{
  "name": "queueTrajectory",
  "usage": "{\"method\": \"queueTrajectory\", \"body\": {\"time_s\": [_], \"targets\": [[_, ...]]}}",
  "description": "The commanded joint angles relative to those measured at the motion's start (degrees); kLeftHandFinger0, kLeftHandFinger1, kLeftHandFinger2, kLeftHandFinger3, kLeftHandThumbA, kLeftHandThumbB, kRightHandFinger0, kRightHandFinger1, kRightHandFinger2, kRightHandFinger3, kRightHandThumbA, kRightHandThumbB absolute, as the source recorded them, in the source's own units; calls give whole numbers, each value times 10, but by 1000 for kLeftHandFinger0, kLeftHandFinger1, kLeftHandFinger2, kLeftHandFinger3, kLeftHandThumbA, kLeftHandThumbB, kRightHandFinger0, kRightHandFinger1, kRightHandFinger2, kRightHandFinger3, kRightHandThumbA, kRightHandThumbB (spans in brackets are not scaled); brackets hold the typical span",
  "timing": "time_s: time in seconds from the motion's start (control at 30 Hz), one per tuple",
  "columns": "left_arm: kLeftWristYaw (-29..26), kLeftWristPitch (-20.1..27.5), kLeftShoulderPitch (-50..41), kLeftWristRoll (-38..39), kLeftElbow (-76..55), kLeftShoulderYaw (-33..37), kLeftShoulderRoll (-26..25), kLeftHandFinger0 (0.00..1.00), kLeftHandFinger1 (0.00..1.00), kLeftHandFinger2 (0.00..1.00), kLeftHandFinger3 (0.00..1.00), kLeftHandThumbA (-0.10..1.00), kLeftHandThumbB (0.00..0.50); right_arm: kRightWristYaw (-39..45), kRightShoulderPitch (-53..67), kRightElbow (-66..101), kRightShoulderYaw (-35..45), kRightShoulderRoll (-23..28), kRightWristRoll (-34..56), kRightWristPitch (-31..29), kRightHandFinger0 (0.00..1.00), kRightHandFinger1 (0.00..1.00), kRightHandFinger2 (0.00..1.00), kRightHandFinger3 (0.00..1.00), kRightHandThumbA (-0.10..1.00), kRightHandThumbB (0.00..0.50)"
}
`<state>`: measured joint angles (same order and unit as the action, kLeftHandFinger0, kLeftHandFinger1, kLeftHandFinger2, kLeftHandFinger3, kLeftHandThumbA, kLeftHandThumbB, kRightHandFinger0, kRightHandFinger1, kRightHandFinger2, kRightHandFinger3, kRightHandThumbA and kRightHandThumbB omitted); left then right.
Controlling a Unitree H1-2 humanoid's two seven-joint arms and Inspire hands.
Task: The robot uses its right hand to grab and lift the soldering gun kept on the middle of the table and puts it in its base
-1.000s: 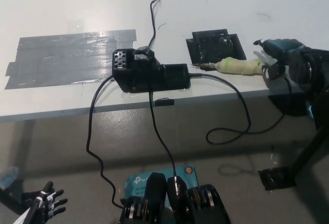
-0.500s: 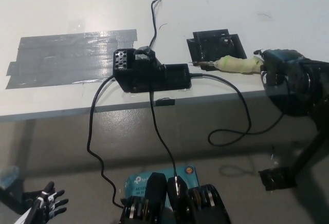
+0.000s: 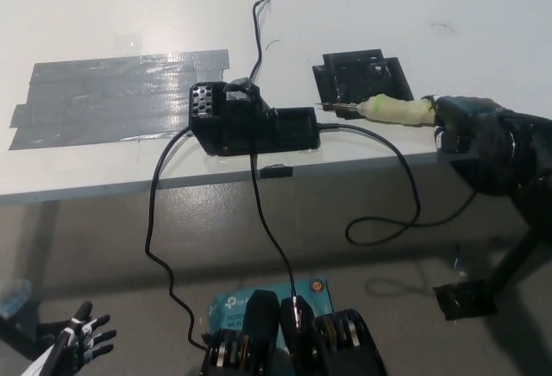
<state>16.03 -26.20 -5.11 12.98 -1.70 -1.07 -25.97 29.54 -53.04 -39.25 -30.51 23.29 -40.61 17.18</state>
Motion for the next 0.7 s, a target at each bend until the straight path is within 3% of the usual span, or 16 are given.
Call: {"method": "queueTrajectory", "body": {"time_s": [0.0, 0.07, 0.13, 0.27, 0.3, 0.33, 0.37, 0.47, 0.53, 0.63, 0.67], "targets": [[14, -7, -11, 2, -20, -1, -27, 1000, 1000, 1000, 1000, 1000, 344, 40, -17, 17, 5, -1, 19, 10, 1000, 1000, 1000, 1000, 497, 373], [10, -7, -12, 8, -17, -1, -25, 1000, 1000, 1000, 1000, 1000, 332, 40, -24, 19, 12, 0, 22, 10, 1000, 1000, 1000, 1000, 541, 318], [13, -7, -13, 2, -19, -1, -25, 1000, 1000, 1000, 1000, 1000, 334, 43, -32, 23, 17, 0, 22, 15, 1000, 1000, 1000, 1000, 528, 301], [7, -7, -18, 13, -22, 3, -25, 1000, 1000, 1000, 1000, 1000, 315, 55, -53, 5, 18, -2, 28, 10, 1000, 1000, 1000, 1000, 390, 358], [13, -7, -17, 14, -20, 3, -26, 1000, 1000, 1000, 1000, 1000, 298, 71, -68, -5, 16, -4, 32, 9, 1000, 1000, 1000, 1000, 241, 364], [14, -7, -16, 19, -20, 3, -28, 1000, 1000, 1000, 1000, 1000, 274, 77, -73, -10, 15, -3, 34, 8, 1000, 1000, 1000, 1000, 199, 378], [16, -7, -15, 26, -20, 3, -29, 1000, 1000, 1000, 1000, 1000, 207, 96, -85, -17, 12, -2, 36, 7, 1000, 1000, 1000, 1000, 132, 404], [22, -7, -19, 27, -25, 2, -32, 1000, 1000, 1000, 1000, 1000, 83, 135, -106, -16, 5, 2, 40, 13, 1000, 1000, 1000, 1000, 71, 440], [24, -7, -18, 30, -23, 4, -34, 1000, 1000, 1000, 1000, 1000, 8, 138, -112, -13, 9, 3, 43, 19, 1000, 1000, 1000, 1000, 84, 426], [20, -7, -17, 37, -24, 6, -36, 1000, 1000, 1000, 1000, 1000, 0, 128, -122, -24, 10, 3, 44, 5, 1000, 1000, 1000, 1000, 163, 402], [18, -7, -17, 41, -23, 6, -37, 1000, 1000, 1000, 1000, 1000, 0, 124, -124, -27, 12, 0, 44, 7, 1000, 1000, 1000, 1000, 194, 373]]}}
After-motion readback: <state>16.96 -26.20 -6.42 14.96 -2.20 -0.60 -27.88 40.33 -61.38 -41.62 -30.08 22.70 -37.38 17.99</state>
